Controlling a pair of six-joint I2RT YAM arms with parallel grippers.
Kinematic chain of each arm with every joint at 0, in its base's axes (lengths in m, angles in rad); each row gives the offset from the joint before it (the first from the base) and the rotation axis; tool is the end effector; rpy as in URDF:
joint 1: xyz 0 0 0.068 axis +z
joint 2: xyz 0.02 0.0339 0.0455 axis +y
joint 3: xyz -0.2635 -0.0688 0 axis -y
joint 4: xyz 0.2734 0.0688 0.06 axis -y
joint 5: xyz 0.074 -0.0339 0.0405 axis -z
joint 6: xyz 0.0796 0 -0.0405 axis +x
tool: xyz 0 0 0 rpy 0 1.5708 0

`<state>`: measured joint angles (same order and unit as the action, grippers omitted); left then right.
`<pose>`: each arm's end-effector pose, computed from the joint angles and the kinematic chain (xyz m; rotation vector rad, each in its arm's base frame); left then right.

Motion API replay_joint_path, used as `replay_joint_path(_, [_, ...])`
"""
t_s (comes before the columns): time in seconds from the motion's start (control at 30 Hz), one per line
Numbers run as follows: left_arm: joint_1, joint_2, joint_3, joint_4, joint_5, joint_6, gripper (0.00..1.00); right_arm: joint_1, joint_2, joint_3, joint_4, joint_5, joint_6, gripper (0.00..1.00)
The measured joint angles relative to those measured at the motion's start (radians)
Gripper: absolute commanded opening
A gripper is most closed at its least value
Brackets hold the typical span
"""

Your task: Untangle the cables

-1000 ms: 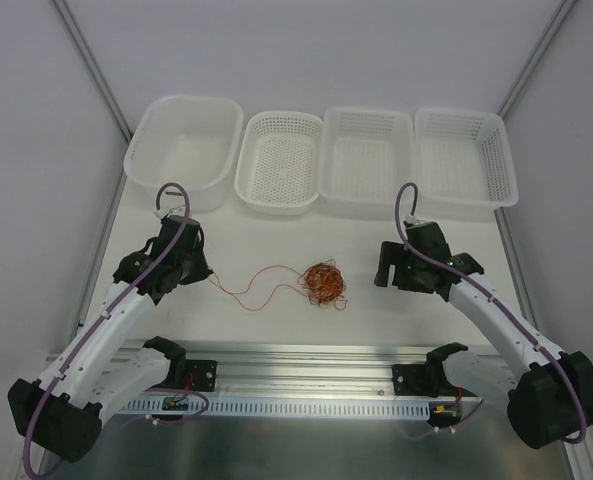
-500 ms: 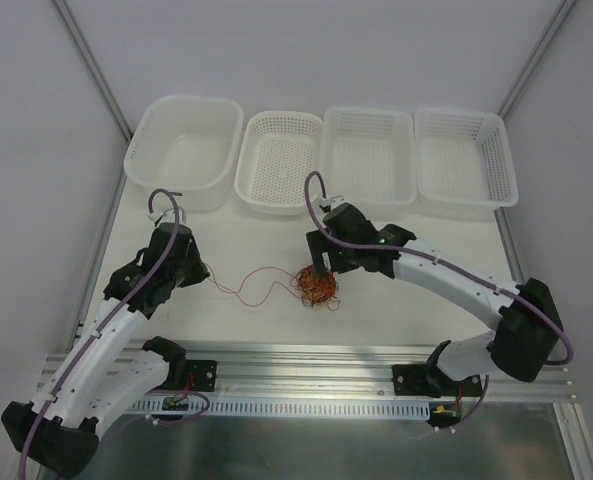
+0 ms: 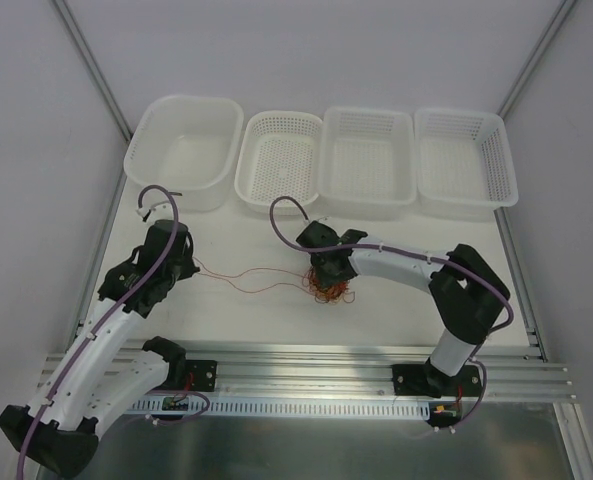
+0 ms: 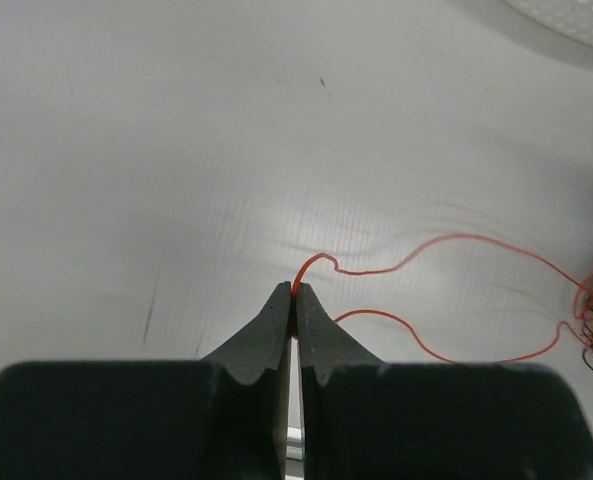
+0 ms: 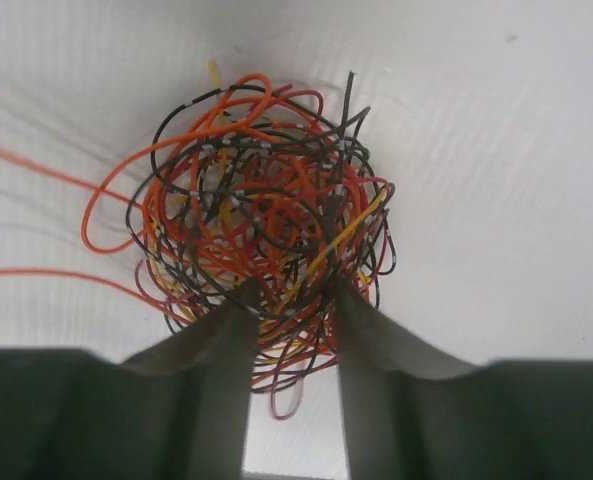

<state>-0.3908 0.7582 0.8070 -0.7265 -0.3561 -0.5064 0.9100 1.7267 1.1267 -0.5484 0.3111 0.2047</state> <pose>0.2090 -0.0561 0.2748 -0.3153 2.1781 -0.0998 0.2536 0.2865 0.1323 -0.8229 2.4912 -0.0516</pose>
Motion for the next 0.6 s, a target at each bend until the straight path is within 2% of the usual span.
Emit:
replay_joint_path(0.03, [0.000,0.005,0.017,-0.011,-0.026,0.004,0.00,-0.007,-0.011,-0.011,0.000,0.017,0.001,0.23])
replay_joint_path(0.1, [0.011,0.017,0.053,-0.031,-0.077,0.018,0.00,-0.034,-0.048,-0.048,-0.002,0.042,0.000,0.10])
replay_joint_path(0.2, [0.040,0.031,0.098,-0.050,-0.137,0.034,0.00,-0.120,-0.135,-0.117,-0.007,0.064,-0.006,0.01])
replay_joint_path(0.4, [0.148,0.047,0.158,-0.085,-0.222,0.077,0.00,-0.377,-0.341,-0.208,-0.039,0.079,-0.027,0.01])
replay_joint_path(0.6, [0.310,0.076,0.221,-0.095,-0.258,0.135,0.00,-0.647,-0.547,-0.196,-0.119,0.068,-0.068,0.01])
